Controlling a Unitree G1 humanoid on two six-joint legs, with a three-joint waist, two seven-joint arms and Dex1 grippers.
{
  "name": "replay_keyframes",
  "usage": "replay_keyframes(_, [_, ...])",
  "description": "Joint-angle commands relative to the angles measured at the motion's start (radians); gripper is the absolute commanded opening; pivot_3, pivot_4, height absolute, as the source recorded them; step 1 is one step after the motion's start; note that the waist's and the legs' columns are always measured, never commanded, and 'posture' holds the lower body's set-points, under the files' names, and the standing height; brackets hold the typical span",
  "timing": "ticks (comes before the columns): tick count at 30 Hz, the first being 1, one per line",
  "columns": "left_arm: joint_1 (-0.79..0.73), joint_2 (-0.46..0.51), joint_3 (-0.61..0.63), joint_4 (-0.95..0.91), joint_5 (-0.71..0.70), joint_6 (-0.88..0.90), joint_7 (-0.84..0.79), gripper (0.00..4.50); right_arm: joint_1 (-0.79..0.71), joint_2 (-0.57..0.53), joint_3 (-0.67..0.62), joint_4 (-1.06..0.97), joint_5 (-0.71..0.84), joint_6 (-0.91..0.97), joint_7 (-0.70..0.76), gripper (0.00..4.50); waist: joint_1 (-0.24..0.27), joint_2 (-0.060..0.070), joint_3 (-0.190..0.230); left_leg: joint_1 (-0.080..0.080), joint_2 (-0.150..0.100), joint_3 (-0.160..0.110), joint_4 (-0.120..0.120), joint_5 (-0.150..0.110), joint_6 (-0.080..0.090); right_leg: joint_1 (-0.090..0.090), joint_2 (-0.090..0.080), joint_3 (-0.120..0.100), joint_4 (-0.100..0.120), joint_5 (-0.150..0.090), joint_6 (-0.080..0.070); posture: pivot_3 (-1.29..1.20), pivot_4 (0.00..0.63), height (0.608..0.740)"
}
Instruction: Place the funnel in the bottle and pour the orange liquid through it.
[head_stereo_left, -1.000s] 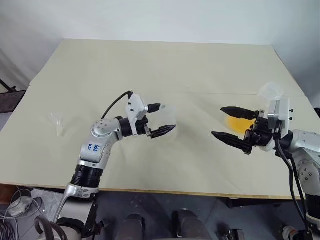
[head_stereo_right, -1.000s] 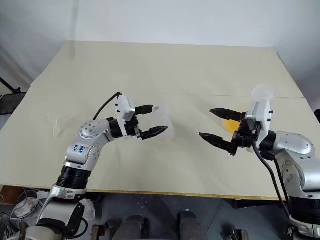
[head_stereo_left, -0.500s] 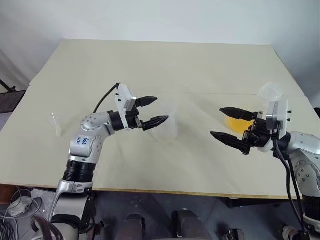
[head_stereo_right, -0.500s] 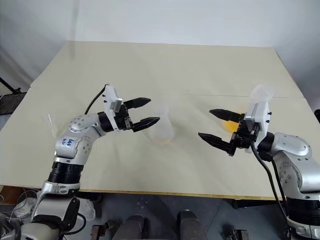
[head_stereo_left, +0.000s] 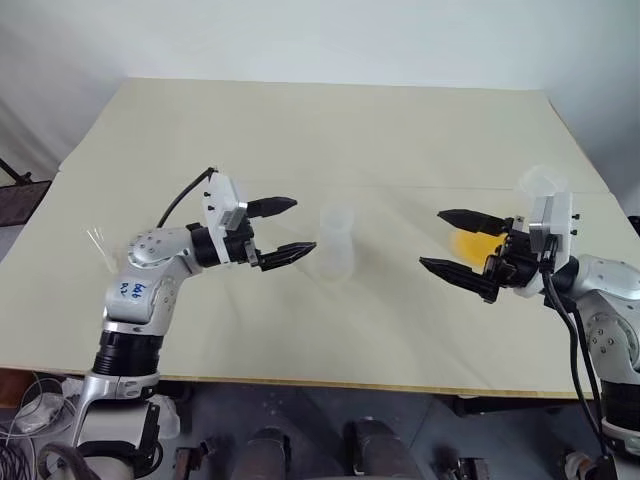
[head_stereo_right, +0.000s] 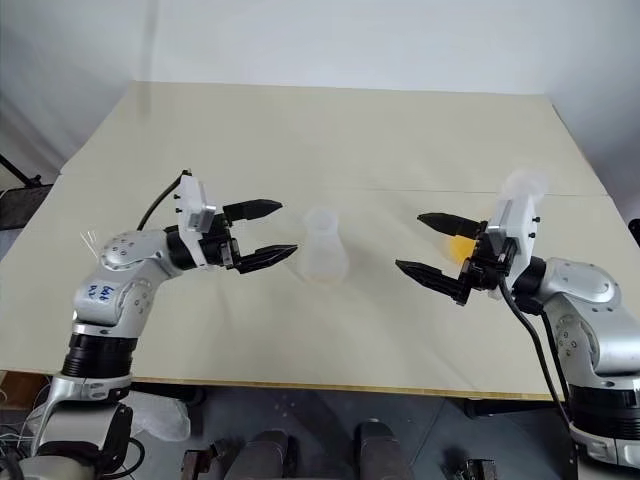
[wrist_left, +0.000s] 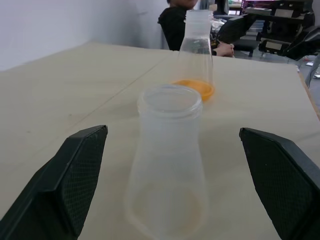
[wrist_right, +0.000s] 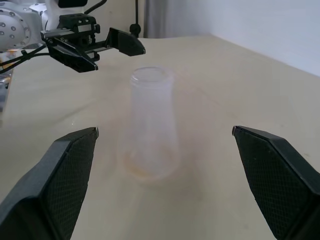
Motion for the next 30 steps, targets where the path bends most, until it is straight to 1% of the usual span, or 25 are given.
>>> replay_keyframes(1, [0.021,0.031,0.067,-0.086,-0.035,0.014,0.038,4.49,-0.022,0.002,-0.014,0.002,0.010,-0.018,0.014,4.50,0.001,0.000,0.000,0.000,0.000,0.000,0.000,0.000,0.000,0.000,0.000,0.000,0.000,0.000,0.000,0.00,0.150,0.740])
replay_keyframes(3, [0.056,0.058,0.112,-0.117,-0.038,0.025,0.072,4.49,-0.031,-0.002,-0.011,0.013,0.011,-0.020,0.029,4.50,0.001,0.000,0.000,0.000,0.000,0.000,0.000,0.000,0.000,0.000,0.000,0.000,0.000,0.000,0.000,0.00,0.150,0.740])
replay_keyframes(5, [0.111,0.083,0.198,-0.168,-0.041,0.051,0.144,4.49,-0.058,-0.006,-0.005,0.037,0.014,-0.020,0.054,4.50,-0.003,0.000,0.000,0.000,0.000,0.000,0.000,0.000,0.000,0.000,0.000,0.000,0.000,0.000,0.000,0.00,0.150,0.740])
replay_keyframes(8, [0.179,0.097,0.283,-0.228,-0.049,0.086,0.226,4.49,-0.100,-0.006,0.012,0.075,0.007,-0.020,0.082,4.50,-0.005,0.000,0.000,0.000,0.001,0.000,0.000,0.000,0.000,0.000,0.000,0.000,0.000,0.000,0.000,0.00,0.150,0.740])
replay_keyframes(13, [0.349,0.077,0.418,-0.303,-0.007,0.092,0.371,4.49,-0.180,0.006,0.051,0.160,-0.019,-0.030,0.133,4.50,0.000,0.000,0.000,0.000,0.000,0.000,-0.001,0.000,0.001,0.000,-0.001,-0.001,-0.001,0.000,0.000,0.00,0.150,0.740])
replay_keyframes(15, [0.412,0.056,0.486,-0.325,0.009,0.087,0.446,4.49,-0.209,0.011,0.063,0.193,-0.029,-0.035,0.147,4.50,0.000,0.000,0.000,0.000,0.001,0.000,-0.001,0.000,0.001,0.000,-0.001,0.000,-0.002,0.000,0.000,0.00,0.150,0.740])
replay_keyframes(17, [0.476,0.033,0.551,-0.367,-0.012,0.106,0.495,4.49,-0.229,0.012,0.072,0.216,-0.034,-0.034,0.163,4.50,0.001,0.000,0.000,0.000,0.001,0.000,-0.001,-0.001,0.001,0.000,-0.001,-0.001,-0.002,0.000,0.000,0.00,0.150,0.740])
replay_keyframes(20, [0.604,0.012,0.648,-0.438,-0.033,0.131,0.527,4.49,-0.247,0.008,0.082,0.233,-0.032,-0.023,0.192,4.50,0.000,0.000,0.000,0.000,0.001,0.000,-0.002,-0.001,0.001,0.000,-0.001,-0.001,-0.003,0.000,0.000,0.00,0.150,0.740])
replay_keyframes(23, [0.689,-0.016,0.772,-0.445,-0.061,0.149,0.577,4.49,-0.277,0.000,0.092,0.258,-0.039,-0.021,0.223,4.50,0.001,0.000,0.000,0.000,0.001,0.000,-0.002,-0.001,0.001,0.000,-0.002,-0.001,-0.004,0.000,0.000,0.00,0.150,0.740])
replay_keyframes(26, [0.715,-0.018,0.841,-0.437,-0.074,0.205,0.649,4.49,-0.331,0.001,0.103,0.291,-0.049,-0.024,0.242,4.50,0.001,0.000,0.000,0.000,0.001,0.000,-0.002,-0.001,0.002,0.001,-0.002,-0.002,-0.004,0.000,0.000,0.00,0.150,0.740])
replay_keyframes(30, [0.673,0.018,0.835,-0.422,-0.069,0.312,0.738,4.49,-0.405,0.010,0.117,0.328,-0.061,-0.029,0.267,4.50,0.003,0.001,0.000,0.000,0.000,-0.001,-0.002,-0.003,0.006,0.001,-0.002,-0.002,-0.004,0.000,0.000,0.00,0.150,0.740])
